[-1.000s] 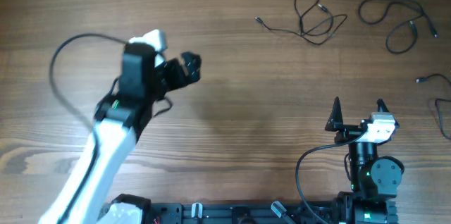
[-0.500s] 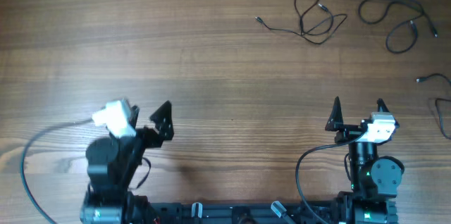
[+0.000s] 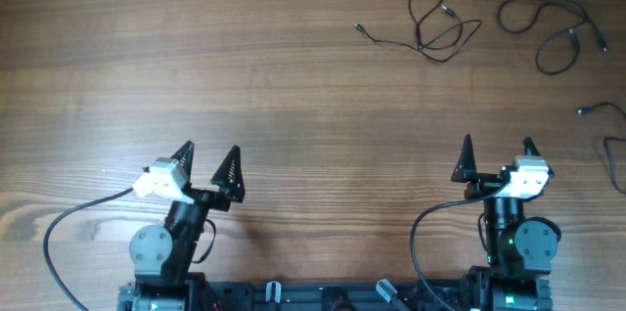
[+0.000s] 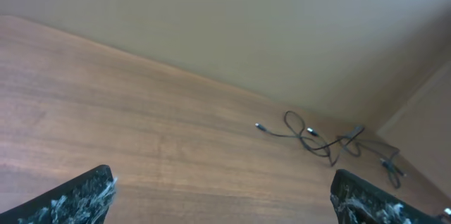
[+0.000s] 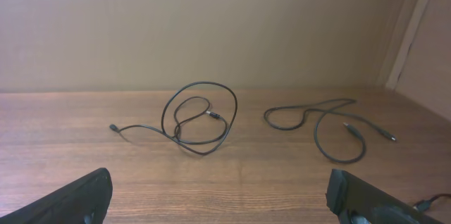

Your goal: Untangle cables

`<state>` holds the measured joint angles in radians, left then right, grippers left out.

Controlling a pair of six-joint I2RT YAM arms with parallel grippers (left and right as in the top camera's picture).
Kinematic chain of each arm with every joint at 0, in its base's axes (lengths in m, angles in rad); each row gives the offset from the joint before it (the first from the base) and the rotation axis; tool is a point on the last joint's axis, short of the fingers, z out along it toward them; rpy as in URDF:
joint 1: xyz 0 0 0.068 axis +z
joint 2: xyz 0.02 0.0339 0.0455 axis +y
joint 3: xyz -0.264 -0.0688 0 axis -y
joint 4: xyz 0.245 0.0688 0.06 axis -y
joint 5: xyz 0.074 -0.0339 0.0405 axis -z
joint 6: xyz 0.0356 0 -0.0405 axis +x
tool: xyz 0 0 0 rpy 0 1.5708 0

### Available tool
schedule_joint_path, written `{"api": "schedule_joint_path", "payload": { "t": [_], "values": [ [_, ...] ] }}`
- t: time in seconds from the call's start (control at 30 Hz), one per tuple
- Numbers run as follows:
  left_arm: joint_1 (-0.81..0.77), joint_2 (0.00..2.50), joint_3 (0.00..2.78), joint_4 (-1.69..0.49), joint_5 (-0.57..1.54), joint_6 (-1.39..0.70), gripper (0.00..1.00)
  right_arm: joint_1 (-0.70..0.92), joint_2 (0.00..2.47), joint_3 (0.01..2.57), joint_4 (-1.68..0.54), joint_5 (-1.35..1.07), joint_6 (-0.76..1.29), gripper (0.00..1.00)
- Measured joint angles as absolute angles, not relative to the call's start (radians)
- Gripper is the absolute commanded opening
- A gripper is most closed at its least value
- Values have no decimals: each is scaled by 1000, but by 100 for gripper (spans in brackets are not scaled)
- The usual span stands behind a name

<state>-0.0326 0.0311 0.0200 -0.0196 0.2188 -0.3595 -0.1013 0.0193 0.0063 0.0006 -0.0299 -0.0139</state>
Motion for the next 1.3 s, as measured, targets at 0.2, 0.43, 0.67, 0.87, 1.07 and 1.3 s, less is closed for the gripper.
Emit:
{"api": "schedule_joint_path", "payload": {
  "t": [0.2,0.43,0.67,0.87,1.07,1.3],
  "values": [
    [-33,20,12,-58,206,-271,100,-101,19,6,1,-30,-14,100],
    [-38,17,12,-59,206,-168,100,-101,19,6,1,-30,-14,100],
    [-38,17,12,-58,205,-151,100,-101,19,6,1,-30,-14,100],
    [-38,17,12,-59,205,-150,100,-101,19,6,1,-30,-14,100],
    [-38,17,12,-58,202,-150,100,-101,19,6,1,-30,-14,100],
    [-38,17,12,-59,202,-150,100,-101,19,6,1,-30,-14,100]
  ]
}}
